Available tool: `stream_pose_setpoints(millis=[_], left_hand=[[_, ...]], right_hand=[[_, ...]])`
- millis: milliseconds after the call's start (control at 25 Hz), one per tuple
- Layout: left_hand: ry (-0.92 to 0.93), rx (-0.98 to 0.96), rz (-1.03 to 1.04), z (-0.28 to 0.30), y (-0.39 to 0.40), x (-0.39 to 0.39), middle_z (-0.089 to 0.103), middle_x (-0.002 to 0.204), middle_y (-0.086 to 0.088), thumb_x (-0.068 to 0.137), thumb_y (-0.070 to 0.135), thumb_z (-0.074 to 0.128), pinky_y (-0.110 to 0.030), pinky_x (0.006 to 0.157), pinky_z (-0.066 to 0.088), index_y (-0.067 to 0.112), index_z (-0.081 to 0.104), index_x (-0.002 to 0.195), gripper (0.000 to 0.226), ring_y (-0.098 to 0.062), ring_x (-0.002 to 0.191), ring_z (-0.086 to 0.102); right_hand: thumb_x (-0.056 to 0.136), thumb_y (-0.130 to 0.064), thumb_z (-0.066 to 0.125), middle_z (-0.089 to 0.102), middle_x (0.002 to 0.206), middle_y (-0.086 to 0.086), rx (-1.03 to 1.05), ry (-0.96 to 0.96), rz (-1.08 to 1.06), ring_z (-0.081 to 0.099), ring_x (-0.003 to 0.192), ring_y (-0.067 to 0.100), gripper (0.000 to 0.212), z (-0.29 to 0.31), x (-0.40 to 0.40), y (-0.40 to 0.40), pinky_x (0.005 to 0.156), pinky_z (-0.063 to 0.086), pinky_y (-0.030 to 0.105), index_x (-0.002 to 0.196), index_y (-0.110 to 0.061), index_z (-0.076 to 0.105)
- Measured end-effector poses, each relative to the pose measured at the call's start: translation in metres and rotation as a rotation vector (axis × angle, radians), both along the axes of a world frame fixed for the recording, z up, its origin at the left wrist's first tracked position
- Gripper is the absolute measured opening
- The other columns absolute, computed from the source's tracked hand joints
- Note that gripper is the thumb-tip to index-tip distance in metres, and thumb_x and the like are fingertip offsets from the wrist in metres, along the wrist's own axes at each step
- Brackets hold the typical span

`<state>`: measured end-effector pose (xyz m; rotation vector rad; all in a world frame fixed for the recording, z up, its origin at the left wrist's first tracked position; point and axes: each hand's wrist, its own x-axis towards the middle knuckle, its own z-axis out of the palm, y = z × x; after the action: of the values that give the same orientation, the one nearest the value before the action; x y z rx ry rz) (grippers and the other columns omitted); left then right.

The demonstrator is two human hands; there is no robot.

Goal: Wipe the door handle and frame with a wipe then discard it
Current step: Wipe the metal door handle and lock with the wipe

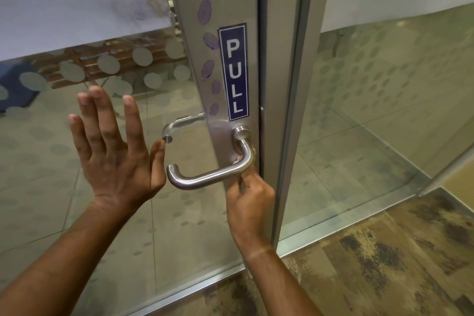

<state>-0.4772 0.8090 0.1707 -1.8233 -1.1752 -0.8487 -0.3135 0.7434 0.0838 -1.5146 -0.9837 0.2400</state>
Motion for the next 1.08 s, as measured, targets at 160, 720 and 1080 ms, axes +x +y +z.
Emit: stream_pose_setpoints(millis=[160, 720, 1080], left_hand=[[-0.036, -0.042, -0.037, 0.001, -0.003, 0.0, 0.024, 0.142, -0.048, 0.098, 0.042, 0.036, -0.044, 0.121, -0.008, -0.002, 0.016, 0.15, 0.071, -0.02, 0.149, -0.023], [-0.004, -0.038, 0.014, 0.001, -0.004, 0.001, 0.024, 0.141, -0.05, 0.096, 0.04, 0.042, -0.041, 0.122, -0.012, -0.004, 0.018, 0.148, 0.073, -0.051, 0.142, 0.005], [0.008, -0.009, 0.036, -0.001, 0.0, 0.0, 0.027, 0.14, -0.05, 0.092, 0.037, 0.05, -0.041, 0.121, -0.01, -0.004, 0.021, 0.147, 0.075, -0.054, 0.135, 0.013]], right_hand=[[0.068, 0.012, 0.078, 0.073, 0.073, 0.01, 0.056, -0.342, 0.072, 0.07, 0.064, 0.02, 0.018, -0.006, -0.014, -0.01, 0.063, 0.059, 0.024, 0.081, 0.0, 0.075], [0.091, -0.004, 0.065, 0.076, 0.099, 0.005, -0.158, 0.307, -0.075, 0.069, 0.081, -0.002, 0.028, -0.066, 0.009, 0.003, 0.073, 0.049, 0.002, 0.12, -0.004, 0.065], [0.088, 0.008, 0.063, 0.072, 0.11, 0.004, -0.033, 0.309, -0.07, 0.069, 0.1, 0.007, 0.033, -0.041, 0.019, 0.006, 0.087, 0.053, 0.015, 0.119, -0.002, 0.065]])
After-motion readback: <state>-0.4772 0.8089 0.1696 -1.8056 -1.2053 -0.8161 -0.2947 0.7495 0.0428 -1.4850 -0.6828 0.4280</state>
